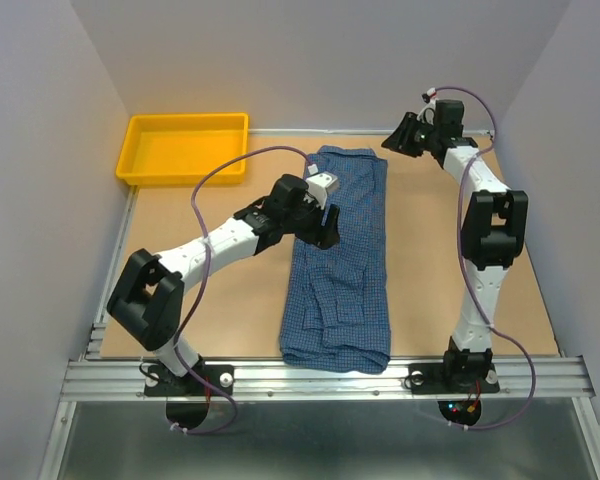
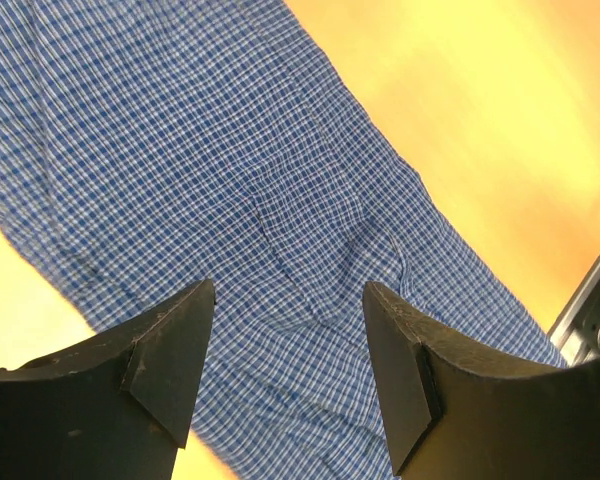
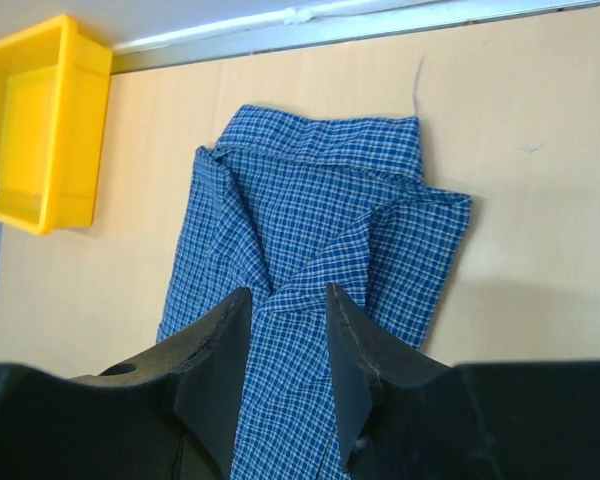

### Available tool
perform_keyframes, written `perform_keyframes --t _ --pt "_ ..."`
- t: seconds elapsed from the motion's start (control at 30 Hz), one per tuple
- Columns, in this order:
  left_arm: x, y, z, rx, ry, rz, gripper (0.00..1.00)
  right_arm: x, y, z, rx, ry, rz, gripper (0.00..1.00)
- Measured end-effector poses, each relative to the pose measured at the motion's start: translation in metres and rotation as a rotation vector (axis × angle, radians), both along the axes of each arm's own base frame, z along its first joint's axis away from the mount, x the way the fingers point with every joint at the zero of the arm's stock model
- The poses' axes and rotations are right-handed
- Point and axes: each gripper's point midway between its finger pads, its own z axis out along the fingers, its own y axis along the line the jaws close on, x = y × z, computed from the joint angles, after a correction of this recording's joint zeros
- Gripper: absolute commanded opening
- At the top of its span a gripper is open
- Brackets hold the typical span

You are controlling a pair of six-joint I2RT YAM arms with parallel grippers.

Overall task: Fold and stack the long sleeve shirts
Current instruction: Fold the shirt

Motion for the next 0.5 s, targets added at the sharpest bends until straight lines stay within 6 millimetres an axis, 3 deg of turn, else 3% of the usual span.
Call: perform_keyframes --t 0.13,0.33,0.5 --pt "0.021 -0.002 -0.028 -0.001 0.088 0.096 0.72 -0.009 0.012 -0.007 0.014 0.004 0.042 0.41" --pt "0.081 0.013 -0.065 -0.013 0.174 0.288 0.72 -0.029 0.041 -0.054 0.083 0.108 0.107 0.40" --pt "0.103 0.013 -0.084 -0.028 0.207 0.338 0.72 -0.026 0.052 -0.100 0.109 0.165 0.122 0.39"
